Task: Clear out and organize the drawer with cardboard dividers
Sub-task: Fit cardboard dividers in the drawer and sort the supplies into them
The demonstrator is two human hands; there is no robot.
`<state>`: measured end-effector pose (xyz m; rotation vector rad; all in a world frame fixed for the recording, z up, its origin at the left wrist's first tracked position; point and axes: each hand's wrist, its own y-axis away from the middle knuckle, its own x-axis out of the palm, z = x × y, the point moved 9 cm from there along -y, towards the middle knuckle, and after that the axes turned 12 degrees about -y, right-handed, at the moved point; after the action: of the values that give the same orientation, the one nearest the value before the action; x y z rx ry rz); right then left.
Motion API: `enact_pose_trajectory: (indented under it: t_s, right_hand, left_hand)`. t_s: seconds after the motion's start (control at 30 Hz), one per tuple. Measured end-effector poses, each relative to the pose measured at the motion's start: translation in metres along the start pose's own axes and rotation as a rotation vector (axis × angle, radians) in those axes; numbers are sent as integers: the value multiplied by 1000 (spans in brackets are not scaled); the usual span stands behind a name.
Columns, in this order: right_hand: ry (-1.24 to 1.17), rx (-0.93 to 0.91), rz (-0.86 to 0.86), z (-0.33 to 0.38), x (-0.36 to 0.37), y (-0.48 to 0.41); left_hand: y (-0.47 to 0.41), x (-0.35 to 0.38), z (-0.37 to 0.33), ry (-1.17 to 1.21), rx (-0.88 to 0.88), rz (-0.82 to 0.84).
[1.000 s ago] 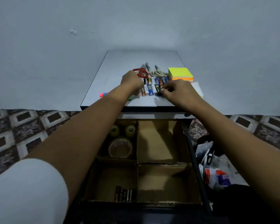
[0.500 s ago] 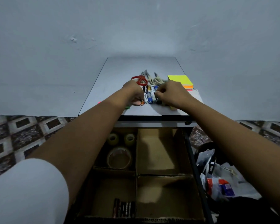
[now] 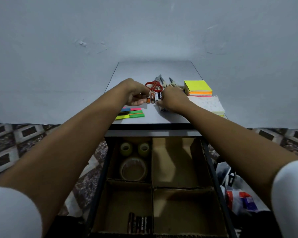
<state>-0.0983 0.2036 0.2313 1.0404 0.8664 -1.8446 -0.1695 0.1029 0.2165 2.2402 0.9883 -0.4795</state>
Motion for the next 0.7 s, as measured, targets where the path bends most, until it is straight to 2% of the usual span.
enact_pose_trajectory:
  t_s: [0.2, 0.43, 0.7]
  right_hand:
    - [69, 0, -47, 5, 1, -4]
    - [164, 74, -22, 10, 3, -4]
    - [160, 74, -18, 17, 0, 1]
  left_hand:
    - [5, -7, 9, 23, -1, -6]
    - [11, -16, 13, 43, 13, -37]
    - [12, -18, 21, 36, 12, -37]
